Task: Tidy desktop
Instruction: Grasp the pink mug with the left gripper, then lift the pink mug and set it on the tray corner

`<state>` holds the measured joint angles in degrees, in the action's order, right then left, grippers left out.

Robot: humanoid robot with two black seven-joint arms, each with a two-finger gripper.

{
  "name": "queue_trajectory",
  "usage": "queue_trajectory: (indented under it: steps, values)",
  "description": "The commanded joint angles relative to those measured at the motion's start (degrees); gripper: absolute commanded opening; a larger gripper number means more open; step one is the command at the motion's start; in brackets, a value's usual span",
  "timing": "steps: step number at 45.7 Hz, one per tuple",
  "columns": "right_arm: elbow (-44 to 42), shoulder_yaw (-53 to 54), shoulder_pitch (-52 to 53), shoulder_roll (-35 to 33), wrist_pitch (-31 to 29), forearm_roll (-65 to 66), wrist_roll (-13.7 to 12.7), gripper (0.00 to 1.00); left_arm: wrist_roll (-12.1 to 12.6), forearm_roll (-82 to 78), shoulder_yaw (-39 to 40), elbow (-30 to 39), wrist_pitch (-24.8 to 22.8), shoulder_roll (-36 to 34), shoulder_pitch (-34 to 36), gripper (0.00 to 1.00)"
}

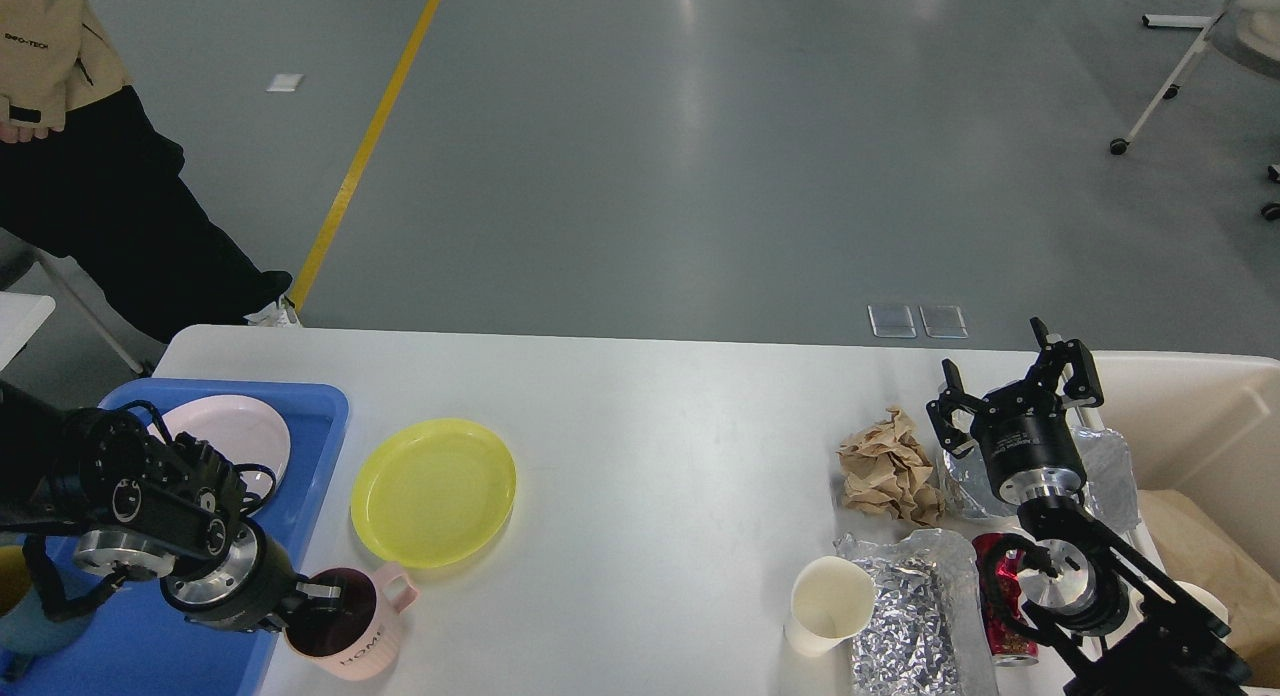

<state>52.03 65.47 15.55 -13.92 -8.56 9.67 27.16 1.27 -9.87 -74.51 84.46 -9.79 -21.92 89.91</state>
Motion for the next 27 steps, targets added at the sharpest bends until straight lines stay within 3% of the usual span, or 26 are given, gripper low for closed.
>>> queue_trajectory:
  steps: [1,6,12,23,27]
  values:
    - [0.0,0.0,0.0,0.0,-0.1,0.0,0.0,1.0,0.0,0.2,-2.3,3.2,-0.4,-0.3,5.9,0.01]
    - [0.0,0.0,0.0,0.0,-0.1,0.0,0.0,1.0,-0.1,0.4,-4.5,4.8,-3.1,-0.6,12.1,0.01]
    - [0.0,0.0,0.0,-0.1,0.0,0.0,0.0,1.0,-0.4,1.3,-6.7,5.9,-12.4,-0.5,20.9,0.01]
    - [0.0,0.0,-0.1,-0.1,-0.1,0.0,0.0,1.0,-0.7,2.1,-13.0,10.5,-23.1,-1.1,42.4,0.0]
    - [0.0,0.0,-0.1,-0.1,0.0,0.0,0.0,1.0,-2.4,2.2,-15.4,10.5,-29.2,-1.1,49.7,0.0]
